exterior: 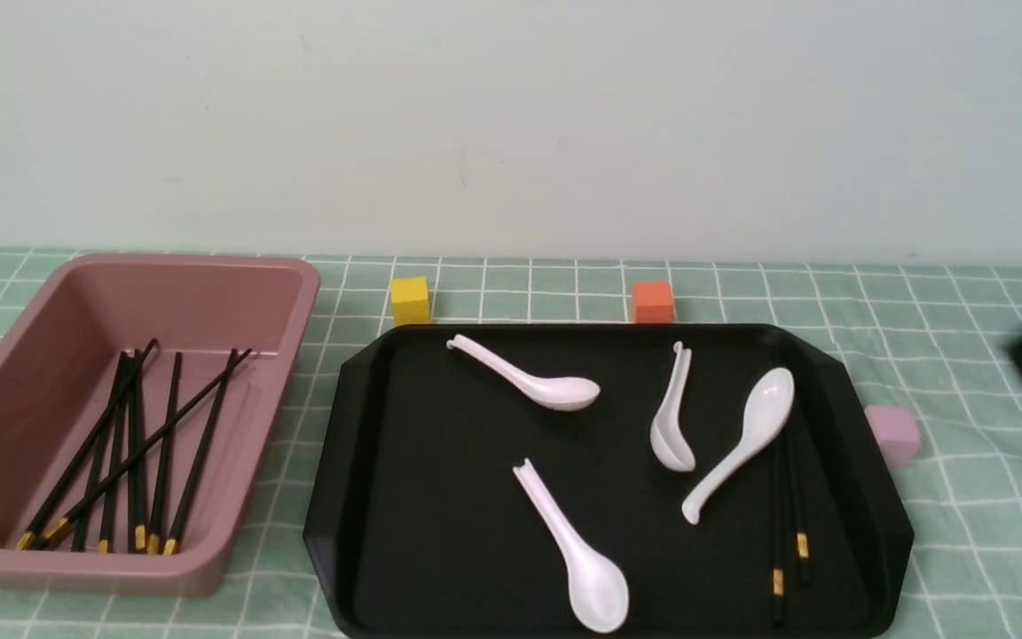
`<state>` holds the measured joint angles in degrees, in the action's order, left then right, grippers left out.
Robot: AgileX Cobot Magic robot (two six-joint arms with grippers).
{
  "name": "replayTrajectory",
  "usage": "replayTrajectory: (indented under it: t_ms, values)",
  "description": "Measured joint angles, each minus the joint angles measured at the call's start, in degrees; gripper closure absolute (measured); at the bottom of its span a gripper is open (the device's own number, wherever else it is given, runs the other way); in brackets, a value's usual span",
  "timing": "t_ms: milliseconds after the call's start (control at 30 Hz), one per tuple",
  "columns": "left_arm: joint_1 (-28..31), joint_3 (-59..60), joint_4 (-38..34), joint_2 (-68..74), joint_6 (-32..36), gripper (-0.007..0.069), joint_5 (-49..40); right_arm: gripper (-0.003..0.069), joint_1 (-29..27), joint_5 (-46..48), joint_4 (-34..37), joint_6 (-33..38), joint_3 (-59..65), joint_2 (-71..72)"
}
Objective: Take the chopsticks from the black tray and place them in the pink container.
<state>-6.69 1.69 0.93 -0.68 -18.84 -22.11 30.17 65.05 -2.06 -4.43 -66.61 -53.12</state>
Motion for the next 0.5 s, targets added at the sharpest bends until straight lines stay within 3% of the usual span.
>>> replayTrajectory:
  t_ms: [267,500]
  values:
    - [0.0,0.0,0.0,0.0,0.0,0.0386,0.0,0.0655,0.0,-39.5,-4.5,-1.6,40.6,28.6]
    - [0.0,0.0,0.0,0.0,0.0,0.0386,0.0,0.0652,0.0,-47.5,-5.1,-5.1,51.7,35.9]
